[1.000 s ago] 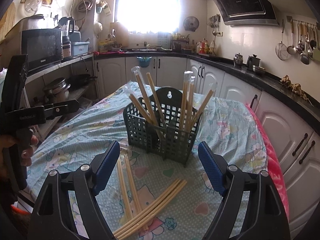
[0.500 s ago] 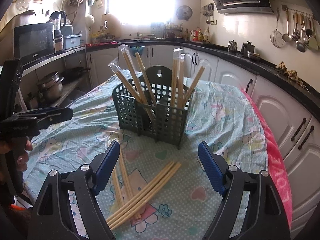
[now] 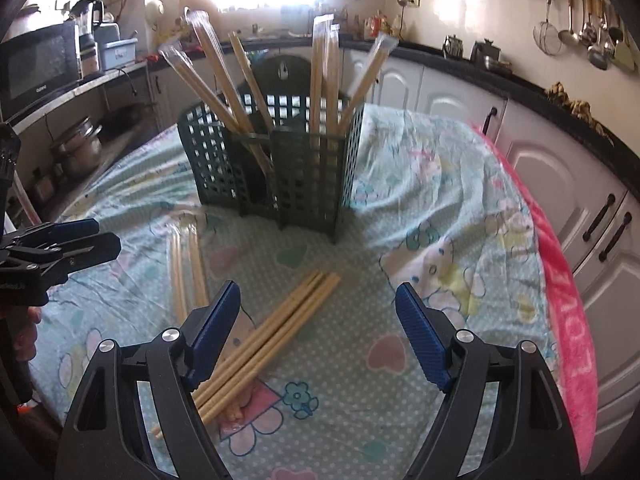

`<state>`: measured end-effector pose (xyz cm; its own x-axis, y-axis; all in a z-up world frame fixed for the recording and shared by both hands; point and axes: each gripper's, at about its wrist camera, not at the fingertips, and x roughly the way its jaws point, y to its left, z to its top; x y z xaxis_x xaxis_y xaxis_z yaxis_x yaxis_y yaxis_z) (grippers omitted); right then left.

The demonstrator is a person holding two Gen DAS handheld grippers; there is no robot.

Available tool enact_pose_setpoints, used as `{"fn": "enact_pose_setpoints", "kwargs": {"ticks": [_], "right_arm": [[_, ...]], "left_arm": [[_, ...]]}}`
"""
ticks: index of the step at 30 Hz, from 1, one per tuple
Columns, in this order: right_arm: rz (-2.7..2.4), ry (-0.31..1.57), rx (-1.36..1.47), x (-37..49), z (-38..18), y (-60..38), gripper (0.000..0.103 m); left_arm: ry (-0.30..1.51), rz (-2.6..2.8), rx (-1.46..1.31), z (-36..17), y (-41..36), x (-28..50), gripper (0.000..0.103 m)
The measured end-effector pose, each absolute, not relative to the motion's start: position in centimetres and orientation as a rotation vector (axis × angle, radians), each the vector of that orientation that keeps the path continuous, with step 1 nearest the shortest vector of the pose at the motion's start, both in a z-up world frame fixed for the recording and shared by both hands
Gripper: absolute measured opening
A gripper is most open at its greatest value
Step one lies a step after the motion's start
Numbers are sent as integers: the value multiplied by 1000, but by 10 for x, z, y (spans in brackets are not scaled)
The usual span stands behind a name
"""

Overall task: Organize utensils
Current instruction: 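Close the left tool on a chopstick while the right tool closes on another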

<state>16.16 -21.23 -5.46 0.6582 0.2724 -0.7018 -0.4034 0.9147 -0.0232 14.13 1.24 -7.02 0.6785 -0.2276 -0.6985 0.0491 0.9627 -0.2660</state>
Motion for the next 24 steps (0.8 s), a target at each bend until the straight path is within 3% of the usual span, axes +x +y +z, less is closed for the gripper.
{"fn": "enact_pose_setpoints", "kwargs": {"ticks": [5,18,24], "right_arm": [[379,793,-170,171,-65,-213,68],[332,899,-111,221,-88,-216,53],[315,946,-100,233,-97,-215,47]], "left_arm": [[843,-149,-283,-83,17,149,92],[931,-148,-389,-107,28,182,53],[951,-136,-427,-112,36,199,41]]}}
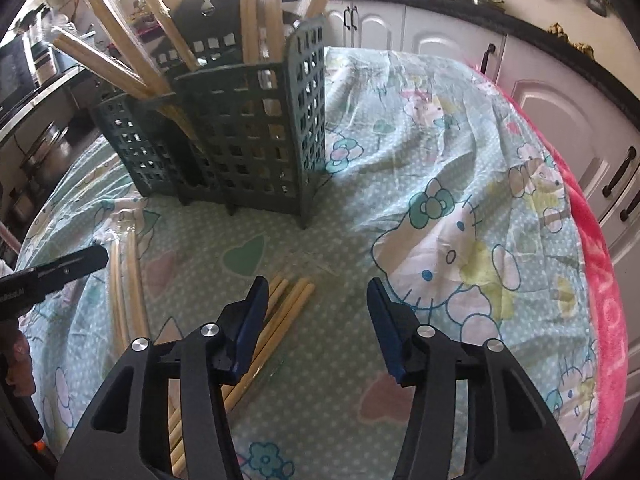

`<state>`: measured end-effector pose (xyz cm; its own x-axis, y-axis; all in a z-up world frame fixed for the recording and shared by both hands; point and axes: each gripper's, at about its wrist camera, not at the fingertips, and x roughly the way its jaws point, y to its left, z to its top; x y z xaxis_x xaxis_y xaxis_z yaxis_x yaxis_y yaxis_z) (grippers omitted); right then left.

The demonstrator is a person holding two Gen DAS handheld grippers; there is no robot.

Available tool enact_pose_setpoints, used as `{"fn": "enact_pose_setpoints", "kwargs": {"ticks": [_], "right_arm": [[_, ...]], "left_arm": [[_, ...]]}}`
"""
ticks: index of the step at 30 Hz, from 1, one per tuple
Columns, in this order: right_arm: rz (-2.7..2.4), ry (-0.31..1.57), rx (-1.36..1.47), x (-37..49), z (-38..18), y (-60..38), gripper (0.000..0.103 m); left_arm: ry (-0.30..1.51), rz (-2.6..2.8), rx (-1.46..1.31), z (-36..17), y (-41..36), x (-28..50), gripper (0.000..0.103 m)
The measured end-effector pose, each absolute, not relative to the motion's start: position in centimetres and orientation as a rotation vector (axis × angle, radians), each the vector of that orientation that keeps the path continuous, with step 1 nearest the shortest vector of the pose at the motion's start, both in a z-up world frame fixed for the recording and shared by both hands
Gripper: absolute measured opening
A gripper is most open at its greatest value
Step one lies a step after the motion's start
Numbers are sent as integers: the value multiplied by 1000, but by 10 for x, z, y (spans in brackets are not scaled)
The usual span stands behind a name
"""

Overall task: Organize utensils
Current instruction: 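Close the left tool on a chopstick while the right tool closes on another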

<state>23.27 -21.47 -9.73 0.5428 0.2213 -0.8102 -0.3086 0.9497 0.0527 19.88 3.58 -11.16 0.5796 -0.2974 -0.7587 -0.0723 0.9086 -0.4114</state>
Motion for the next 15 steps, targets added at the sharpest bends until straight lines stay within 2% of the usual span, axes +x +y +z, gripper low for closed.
{"fn": "enact_pose_setpoints", "kwargs": {"ticks": [15], "right_arm": [[302,988,-51,255,-107,-218,36]], "left_arm": [[972,-109,-490,-118,56,223,15]]}}
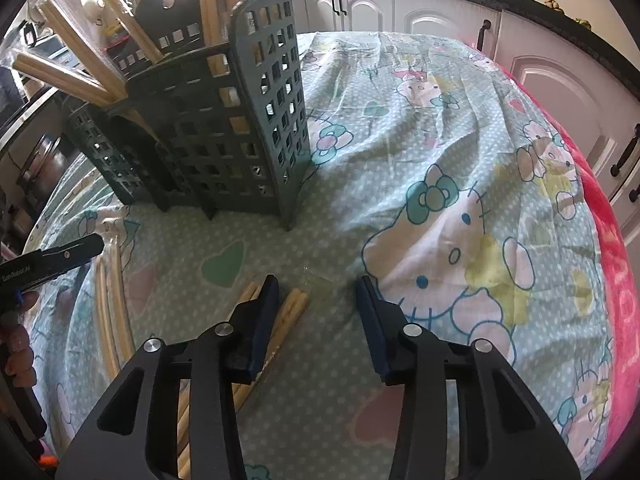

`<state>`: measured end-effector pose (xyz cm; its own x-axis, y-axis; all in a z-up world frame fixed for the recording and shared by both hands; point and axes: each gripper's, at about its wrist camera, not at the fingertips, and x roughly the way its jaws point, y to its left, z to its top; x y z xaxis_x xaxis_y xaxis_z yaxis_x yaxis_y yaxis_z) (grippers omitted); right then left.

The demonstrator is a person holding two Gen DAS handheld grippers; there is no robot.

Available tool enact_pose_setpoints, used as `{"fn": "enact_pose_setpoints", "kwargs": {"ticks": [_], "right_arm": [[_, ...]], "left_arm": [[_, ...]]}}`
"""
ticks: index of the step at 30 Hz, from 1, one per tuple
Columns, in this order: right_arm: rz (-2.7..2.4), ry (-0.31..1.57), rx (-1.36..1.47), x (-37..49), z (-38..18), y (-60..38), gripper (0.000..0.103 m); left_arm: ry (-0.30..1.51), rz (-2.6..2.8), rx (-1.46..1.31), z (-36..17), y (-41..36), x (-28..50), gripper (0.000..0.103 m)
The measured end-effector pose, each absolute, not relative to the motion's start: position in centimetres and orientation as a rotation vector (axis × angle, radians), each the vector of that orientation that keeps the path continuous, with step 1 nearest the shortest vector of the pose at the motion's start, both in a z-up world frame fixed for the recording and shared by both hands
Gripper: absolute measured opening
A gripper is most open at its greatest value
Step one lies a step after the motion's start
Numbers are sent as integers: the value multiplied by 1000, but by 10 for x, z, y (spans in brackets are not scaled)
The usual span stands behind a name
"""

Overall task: Organize utensils
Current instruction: 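Close the left tool on a chopstick while the right tool closes on another, then lift the held chopsticks with both tools and carry them over the caddy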

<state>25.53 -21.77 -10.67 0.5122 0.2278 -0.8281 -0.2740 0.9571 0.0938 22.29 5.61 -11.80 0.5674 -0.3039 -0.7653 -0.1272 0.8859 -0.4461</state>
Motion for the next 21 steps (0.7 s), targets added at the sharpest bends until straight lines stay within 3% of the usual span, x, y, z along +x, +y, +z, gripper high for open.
{"fn": "enact_pose_setpoints", "kwargs": {"ticks": [8,21], "right_arm": [[290,979,10,257,-103,-231,10],[342,840,26,233,-56,-239,8]], "left_arm": [[972,-125,-513,-122,67,223,8],[926,-175,-593,-108,85,200,2]]}}
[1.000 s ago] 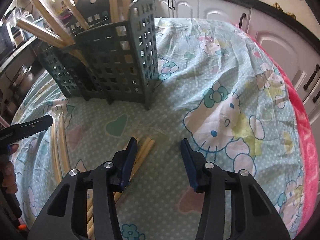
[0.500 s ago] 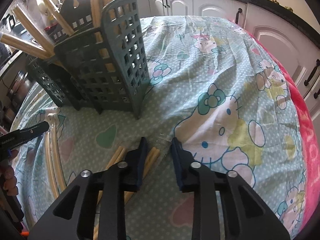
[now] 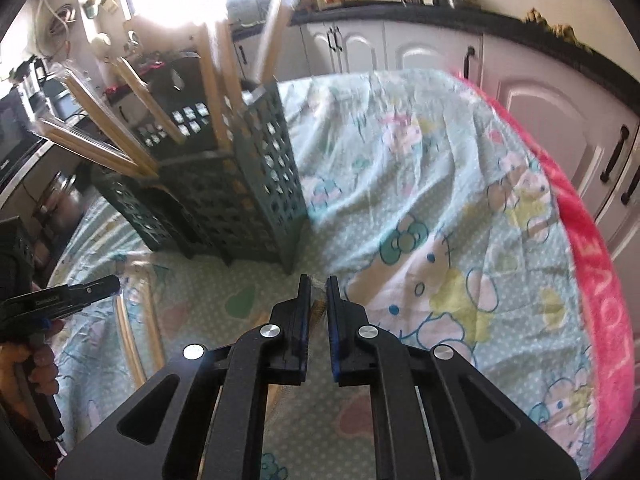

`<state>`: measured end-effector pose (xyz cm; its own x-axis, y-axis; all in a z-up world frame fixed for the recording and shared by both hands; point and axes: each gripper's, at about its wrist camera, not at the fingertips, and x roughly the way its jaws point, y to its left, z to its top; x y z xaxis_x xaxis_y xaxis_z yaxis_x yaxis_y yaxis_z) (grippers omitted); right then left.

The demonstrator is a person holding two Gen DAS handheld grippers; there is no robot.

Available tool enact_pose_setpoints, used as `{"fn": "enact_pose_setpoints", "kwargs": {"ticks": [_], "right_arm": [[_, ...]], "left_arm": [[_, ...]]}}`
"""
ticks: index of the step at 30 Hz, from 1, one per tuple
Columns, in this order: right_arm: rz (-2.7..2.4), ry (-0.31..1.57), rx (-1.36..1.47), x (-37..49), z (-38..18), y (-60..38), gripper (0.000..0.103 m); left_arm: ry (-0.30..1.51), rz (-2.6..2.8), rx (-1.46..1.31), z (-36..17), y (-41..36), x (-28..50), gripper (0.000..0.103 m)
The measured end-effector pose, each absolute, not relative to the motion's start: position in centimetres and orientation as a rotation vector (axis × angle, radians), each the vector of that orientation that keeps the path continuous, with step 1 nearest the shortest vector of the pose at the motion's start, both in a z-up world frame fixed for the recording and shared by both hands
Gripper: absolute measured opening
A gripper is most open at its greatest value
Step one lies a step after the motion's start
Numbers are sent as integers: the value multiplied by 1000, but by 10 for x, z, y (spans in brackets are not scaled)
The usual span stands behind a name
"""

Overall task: Organize utensils
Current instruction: 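Lift the held chopsticks with both tools and carry them over the caddy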

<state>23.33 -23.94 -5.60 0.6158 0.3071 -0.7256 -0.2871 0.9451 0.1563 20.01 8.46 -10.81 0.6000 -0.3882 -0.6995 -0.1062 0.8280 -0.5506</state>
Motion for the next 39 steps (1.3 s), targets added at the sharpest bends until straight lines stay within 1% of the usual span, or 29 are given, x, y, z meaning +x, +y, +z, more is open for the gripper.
{"fn": "enact_pose_setpoints", "kwargs": {"ticks": [13,20,39], "right_arm": [[500,666,-34,193,18,-200,7],[567,583,-60,168,52,-184,6],[579,445,-46,141,94,-189,5]], "left_arm": [[724,-177,-515,-30,91,164,1],[660,-212,-499,0,87,150,0],[539,-318,-460,65,66,128,0]]}}
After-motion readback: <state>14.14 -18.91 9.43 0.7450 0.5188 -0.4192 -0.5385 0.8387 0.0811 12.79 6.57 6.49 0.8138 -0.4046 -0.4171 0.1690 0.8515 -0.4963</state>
